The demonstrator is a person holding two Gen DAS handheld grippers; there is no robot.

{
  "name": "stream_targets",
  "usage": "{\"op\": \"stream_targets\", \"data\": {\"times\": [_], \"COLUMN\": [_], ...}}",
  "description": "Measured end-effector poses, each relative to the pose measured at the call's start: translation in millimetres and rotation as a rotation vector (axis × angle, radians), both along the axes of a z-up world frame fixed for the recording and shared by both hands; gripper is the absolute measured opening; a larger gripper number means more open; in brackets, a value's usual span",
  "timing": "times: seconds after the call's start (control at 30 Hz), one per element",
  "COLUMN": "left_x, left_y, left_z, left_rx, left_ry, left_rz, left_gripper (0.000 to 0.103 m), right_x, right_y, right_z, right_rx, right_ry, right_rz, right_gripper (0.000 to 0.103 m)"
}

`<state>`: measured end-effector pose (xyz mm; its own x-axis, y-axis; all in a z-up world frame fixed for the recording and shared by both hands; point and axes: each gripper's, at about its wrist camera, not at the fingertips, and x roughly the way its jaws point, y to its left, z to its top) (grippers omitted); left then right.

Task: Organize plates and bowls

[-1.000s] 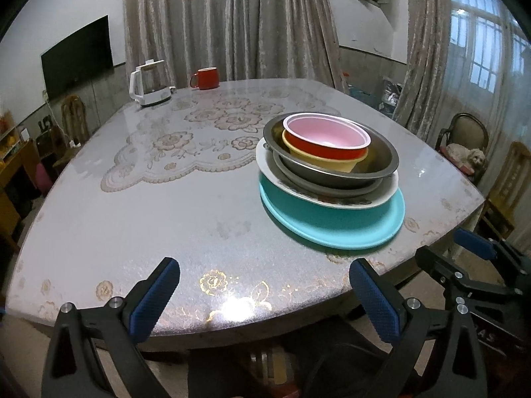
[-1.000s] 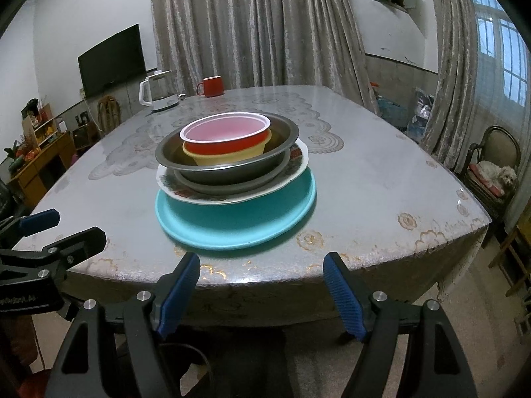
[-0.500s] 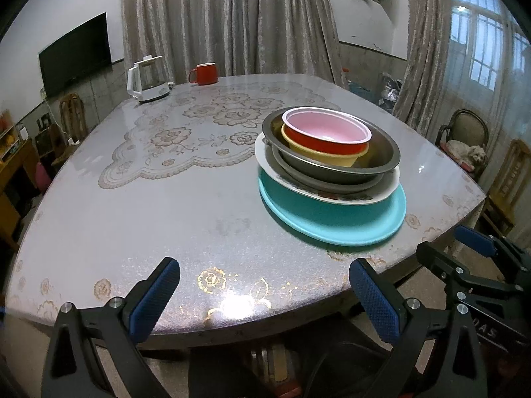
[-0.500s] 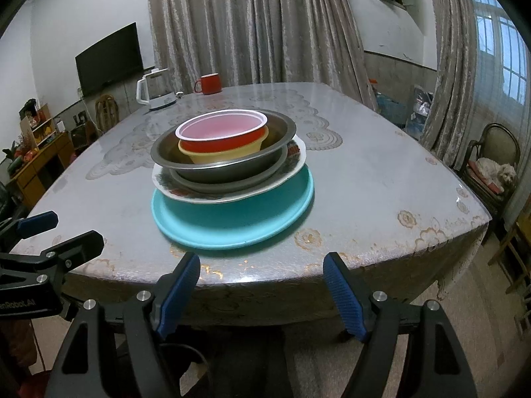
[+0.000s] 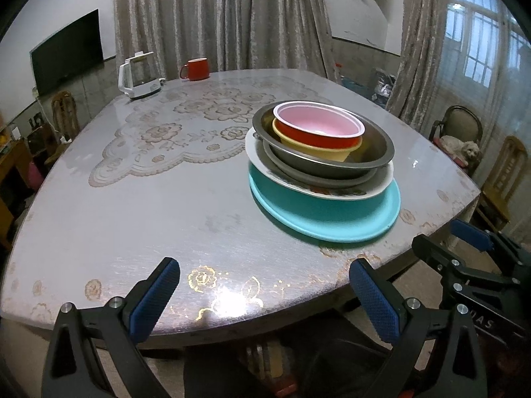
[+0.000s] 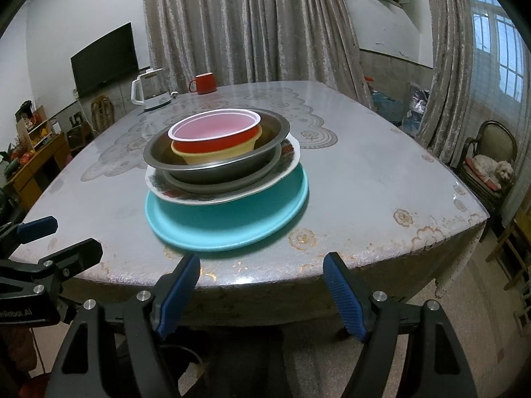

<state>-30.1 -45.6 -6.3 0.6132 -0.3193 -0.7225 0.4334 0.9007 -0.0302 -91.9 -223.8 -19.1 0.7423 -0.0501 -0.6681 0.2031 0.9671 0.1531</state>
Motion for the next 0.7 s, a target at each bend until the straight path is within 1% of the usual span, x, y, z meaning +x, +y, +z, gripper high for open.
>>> {"op": "stream_targets", "data": {"times": [0.53, 0.7], "left_x": [2.0, 5.0], "left_y": [-2.2, -0.1], "left_z": [-1.8, -1.7], "left_rx": [-0.005, -0.025], "left_ry": [0.013, 0.026], "left_rz": [-0.028, -0.033], "left_gripper": [0.103, 0.103], "right_x": [2.3, 6.5], "right_y": [-3.8, -3.8], "right_z": [-1.4, -1.5], "right_rx": [0.000, -0.001], "right_ry": [0.007, 0.014], "right_rz": [-0.011, -0.009], "right_gripper": [0.078, 0.078]}}
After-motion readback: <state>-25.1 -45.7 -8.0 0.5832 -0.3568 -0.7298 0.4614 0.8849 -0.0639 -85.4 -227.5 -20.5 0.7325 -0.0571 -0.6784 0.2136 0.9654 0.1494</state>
